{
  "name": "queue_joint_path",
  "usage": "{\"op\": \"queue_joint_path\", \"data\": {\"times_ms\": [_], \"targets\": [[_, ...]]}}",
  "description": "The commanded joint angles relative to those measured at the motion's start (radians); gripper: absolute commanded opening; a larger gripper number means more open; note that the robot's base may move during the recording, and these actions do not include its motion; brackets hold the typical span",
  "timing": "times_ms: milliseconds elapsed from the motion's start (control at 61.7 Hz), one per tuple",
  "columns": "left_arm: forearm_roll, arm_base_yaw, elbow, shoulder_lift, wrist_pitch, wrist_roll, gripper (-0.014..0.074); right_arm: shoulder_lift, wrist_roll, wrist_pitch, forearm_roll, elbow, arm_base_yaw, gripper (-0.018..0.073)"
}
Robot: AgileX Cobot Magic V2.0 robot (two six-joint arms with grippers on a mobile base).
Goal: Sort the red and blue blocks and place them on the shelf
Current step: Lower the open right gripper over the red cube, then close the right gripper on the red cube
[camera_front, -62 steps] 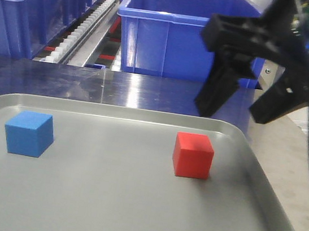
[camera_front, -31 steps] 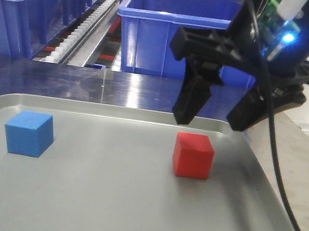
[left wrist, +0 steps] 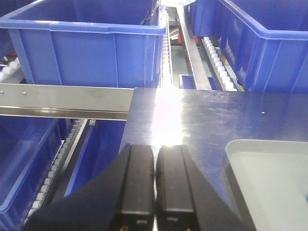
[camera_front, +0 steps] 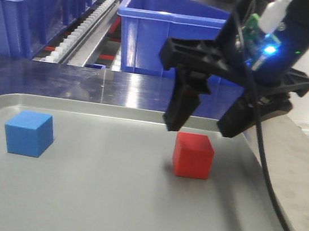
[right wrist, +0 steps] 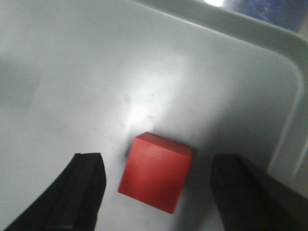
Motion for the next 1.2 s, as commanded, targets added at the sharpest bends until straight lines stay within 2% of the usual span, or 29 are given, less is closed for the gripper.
{"op": "queue_joint_path", "data": {"times_ms": [0,292,1183], "targets": [[0.001,-0.008,0.042,-0.019,-0.086,-0.005,0.0123,-0.02,-0.003,-0.04,0.01,-0.045,0.011,0.0573],[0.001,-0.008,0.042,-0.019,-0.086,-0.005,0.0123,0.013,-0.003,-0.004,0.01,-0.064,0.012,0.0573],[0.001,-0.008,0.042,-0.019,-0.086,-0.005,0.0123,0.073,-0.003,-0.011,-0.017,-0.064,0.012,0.0573]]}}
